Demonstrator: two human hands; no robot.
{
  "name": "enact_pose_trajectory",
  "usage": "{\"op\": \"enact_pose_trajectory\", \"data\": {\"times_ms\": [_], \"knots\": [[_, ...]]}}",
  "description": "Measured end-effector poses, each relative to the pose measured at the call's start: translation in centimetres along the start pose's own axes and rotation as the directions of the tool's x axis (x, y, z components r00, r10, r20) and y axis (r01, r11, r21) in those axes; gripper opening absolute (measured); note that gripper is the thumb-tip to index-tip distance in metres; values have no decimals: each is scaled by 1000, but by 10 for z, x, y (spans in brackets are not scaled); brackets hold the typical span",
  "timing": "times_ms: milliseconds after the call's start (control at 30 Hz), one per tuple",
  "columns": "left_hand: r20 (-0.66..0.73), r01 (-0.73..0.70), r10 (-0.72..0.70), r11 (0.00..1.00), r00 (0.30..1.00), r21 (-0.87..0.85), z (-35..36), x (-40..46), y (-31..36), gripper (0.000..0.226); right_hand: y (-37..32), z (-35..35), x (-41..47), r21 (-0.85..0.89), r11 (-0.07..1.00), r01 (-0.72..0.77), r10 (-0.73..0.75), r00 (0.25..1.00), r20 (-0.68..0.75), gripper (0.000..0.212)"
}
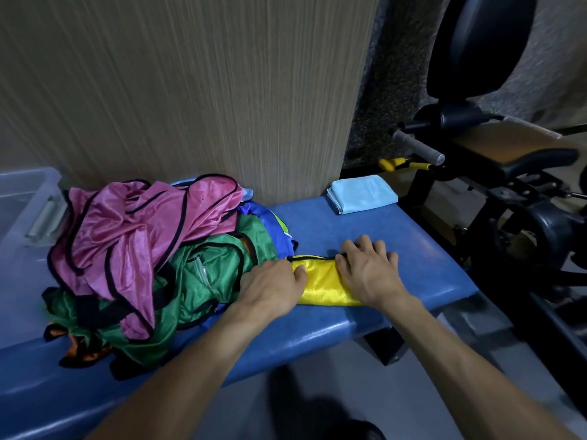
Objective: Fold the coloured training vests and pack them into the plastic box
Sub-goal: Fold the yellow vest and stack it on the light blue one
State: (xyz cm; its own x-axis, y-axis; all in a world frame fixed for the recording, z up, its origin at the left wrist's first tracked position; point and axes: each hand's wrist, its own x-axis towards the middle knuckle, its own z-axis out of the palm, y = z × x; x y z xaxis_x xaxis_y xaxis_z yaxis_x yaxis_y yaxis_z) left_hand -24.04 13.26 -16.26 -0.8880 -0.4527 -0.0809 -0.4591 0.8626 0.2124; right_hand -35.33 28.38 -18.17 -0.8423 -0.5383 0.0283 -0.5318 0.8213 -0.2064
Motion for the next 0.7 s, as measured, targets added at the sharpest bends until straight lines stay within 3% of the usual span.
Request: {"op": "enact_pose_trajectory", "data": {"times_ms": [133,333,533,700], "knots": [[-87,-23,31,996,996,90,-11,6,0,47,2,2,0,35,999,10,-9,1000,-13,31],[-133,-144,133,987,982,-73,-20,24,-5,17,3,4,0,43,999,18,-16,999,-39,30],[-129,-133,122,988,984,-81,-8,38,-11,18,5,8,-2,96,995,39,-29,995,-101,30],[-121,-111,69,914,990,-389,1,50,-15,18,6,12,-2,117,992,38,-23,991,-133,28]]}}
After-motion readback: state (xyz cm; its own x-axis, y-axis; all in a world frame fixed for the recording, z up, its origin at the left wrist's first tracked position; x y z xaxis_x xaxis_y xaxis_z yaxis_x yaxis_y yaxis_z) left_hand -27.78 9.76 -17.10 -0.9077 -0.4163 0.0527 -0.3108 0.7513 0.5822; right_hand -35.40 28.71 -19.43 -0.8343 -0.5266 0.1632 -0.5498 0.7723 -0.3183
